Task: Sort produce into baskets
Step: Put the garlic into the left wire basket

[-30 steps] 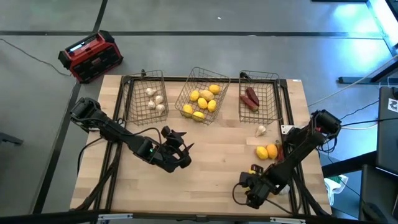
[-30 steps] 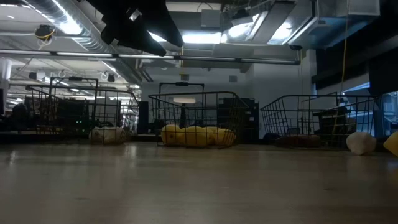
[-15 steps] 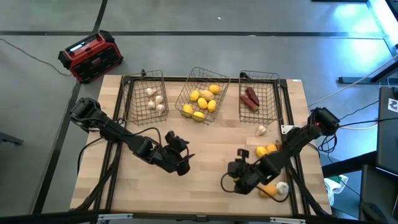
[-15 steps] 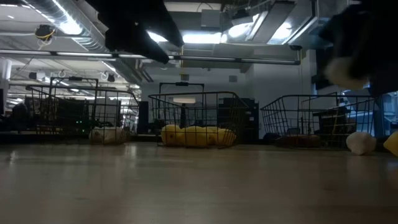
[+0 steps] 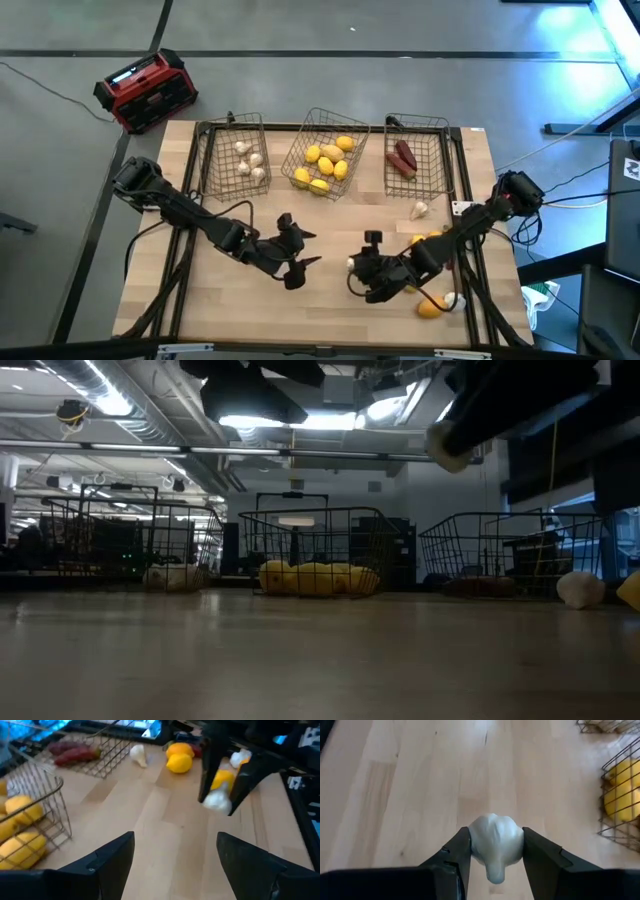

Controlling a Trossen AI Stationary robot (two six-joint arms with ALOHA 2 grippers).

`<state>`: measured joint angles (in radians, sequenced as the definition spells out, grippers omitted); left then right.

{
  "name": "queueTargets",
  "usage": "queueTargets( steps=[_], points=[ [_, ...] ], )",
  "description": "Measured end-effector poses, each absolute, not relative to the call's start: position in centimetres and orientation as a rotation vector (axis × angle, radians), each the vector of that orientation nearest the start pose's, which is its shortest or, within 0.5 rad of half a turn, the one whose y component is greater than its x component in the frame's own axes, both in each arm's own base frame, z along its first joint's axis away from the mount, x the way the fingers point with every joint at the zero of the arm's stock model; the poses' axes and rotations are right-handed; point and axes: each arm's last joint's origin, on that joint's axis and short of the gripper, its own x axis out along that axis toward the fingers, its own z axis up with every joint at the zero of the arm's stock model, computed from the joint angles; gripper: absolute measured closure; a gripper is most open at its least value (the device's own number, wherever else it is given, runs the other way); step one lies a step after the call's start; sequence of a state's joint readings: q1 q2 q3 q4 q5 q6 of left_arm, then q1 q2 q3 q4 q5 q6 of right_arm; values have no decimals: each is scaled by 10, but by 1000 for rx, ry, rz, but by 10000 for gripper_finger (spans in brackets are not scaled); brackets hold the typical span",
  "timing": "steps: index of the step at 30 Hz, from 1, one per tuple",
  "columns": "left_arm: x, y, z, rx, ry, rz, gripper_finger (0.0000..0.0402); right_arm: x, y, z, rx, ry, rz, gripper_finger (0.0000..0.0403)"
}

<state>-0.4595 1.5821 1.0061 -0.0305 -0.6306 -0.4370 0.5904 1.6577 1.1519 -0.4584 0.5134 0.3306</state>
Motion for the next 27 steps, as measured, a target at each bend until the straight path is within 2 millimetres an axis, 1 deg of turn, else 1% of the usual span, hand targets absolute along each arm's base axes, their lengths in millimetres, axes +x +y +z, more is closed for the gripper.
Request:
queueTargets(
  steps=[2, 4, 6, 8, 11, 15, 19, 23, 27],
  points=[
    [308, -134, 224, -108, 448, 233, 121, 290, 176, 224, -217, 816, -60, 265],
    [306, -132, 212, -141, 426, 168, 121, 290, 176, 224, -236, 818, -52, 265],
    [306, -129, 201, -202, 371, 107, 121, 290, 176, 224, -243, 820, -49, 265],
    [302, -125, 188, -266, 335, 87, 121, 291, 175, 223, -243, 823, -52, 265],
    [298, -118, 173, -374, 298, 39, 121, 293, 173, 224, -253, 820, -43, 265],
    [299, -114, 166, -499, 234, 8, 122, 301, 169, 228, -288, 757, -25, 265],
    [304, -112, 172, -593, 146, -51, 121, 313, 164, 236, -356, 660, -29, 265],
    [306, -108, 171, -610, 145, -47, 121, 321, 159, 242, -412, 585, -51, 265],
    [308, -105, 174, -624, 118, -57, 121, 326, 155, 245, -456, 556, -53, 265]
  ],
)
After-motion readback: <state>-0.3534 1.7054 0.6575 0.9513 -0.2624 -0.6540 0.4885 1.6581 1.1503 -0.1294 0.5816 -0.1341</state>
